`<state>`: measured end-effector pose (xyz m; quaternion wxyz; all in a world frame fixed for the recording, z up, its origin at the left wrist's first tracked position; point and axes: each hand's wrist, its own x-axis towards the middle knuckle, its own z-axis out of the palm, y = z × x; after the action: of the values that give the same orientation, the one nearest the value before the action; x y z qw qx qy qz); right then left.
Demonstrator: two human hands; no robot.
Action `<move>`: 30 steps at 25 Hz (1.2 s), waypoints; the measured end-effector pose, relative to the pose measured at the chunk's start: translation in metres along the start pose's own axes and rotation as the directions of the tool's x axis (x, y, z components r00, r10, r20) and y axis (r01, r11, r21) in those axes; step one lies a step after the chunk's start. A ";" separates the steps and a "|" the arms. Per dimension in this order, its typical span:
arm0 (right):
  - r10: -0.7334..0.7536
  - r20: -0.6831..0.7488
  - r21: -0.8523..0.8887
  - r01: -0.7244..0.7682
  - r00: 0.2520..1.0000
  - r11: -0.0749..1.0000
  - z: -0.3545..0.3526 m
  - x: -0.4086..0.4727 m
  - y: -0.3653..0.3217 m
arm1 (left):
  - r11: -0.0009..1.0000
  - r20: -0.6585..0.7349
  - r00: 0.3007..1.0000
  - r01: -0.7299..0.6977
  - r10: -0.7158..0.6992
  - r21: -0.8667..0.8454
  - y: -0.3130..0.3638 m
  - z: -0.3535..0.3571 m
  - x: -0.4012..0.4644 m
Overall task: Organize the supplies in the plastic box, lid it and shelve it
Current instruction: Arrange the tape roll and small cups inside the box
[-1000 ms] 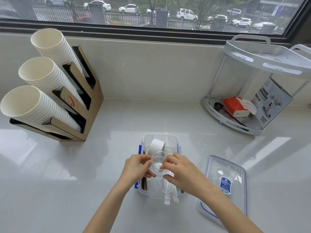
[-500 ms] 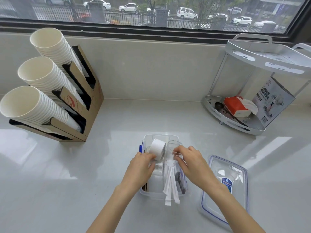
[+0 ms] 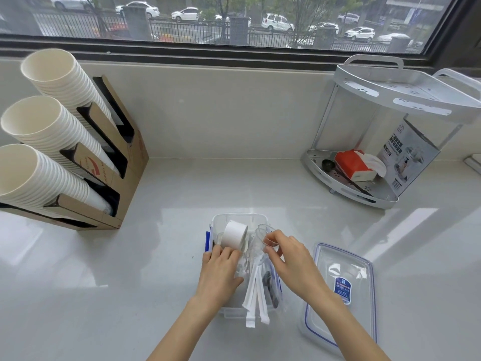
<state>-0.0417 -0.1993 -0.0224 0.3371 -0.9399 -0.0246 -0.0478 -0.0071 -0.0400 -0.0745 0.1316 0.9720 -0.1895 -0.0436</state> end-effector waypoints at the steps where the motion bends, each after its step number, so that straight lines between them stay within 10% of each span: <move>1: 0.014 -0.020 0.019 -0.014 1.000 1.000 0.000 0.000 0.001 | 0.999 -0.022 1.000 0.007 -0.008 -0.039 -0.001 -0.002 0.000; 18: -0.131 0.037 0.115 0.126 0.991 0.985 0.016 0.001 -0.023 | 0.796 -0.200 0.973 -0.030 -0.115 -0.604 0.006 -0.030 -0.014; 30: 0.057 -0.090 0.067 -0.051 0.994 0.996 0.005 0.009 -0.001 | 0.995 -0.064 0.998 -0.029 0.023 -0.100 -0.007 -0.034 0.020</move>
<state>-0.0321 -0.1955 -0.0248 0.3691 -0.9257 0.0150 -0.0812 0.0185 -0.0328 -0.0441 0.1871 0.9625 -0.1954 -0.0207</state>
